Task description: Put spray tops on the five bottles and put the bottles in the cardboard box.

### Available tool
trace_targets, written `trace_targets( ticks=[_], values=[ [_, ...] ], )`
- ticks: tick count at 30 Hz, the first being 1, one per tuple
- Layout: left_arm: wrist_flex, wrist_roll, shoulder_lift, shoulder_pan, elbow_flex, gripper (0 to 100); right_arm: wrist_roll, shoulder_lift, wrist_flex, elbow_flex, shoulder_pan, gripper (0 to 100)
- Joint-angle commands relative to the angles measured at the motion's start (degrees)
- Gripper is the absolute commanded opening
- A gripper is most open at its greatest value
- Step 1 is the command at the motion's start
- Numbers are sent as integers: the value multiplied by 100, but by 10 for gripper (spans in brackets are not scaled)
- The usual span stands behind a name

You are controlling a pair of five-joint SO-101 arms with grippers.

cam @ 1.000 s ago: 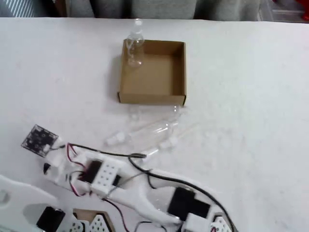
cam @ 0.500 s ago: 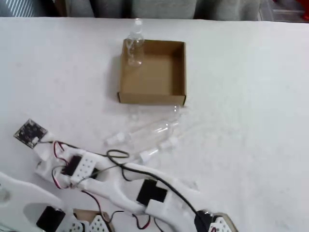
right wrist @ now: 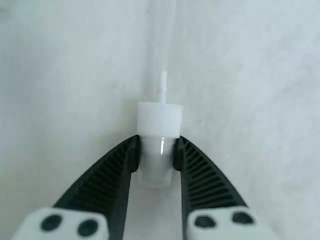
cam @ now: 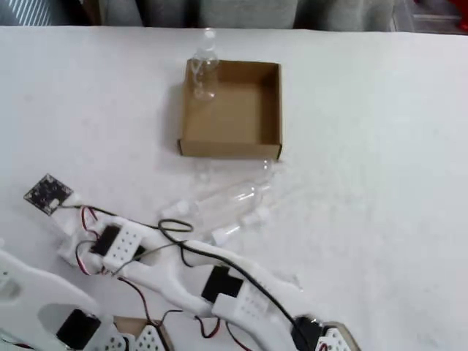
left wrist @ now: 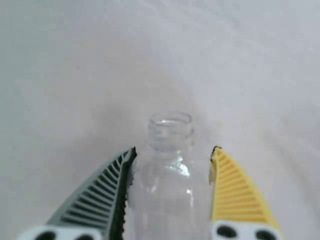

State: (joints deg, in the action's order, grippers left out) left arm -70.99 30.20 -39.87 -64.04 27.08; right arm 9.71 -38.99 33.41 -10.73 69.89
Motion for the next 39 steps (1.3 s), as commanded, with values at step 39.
trace_targets(
  ticks=[39],
  values=[
    [97,-1829,5323,4848,-5380,129,-4325,9033,3978,5635,-8189,17]
  ],
)
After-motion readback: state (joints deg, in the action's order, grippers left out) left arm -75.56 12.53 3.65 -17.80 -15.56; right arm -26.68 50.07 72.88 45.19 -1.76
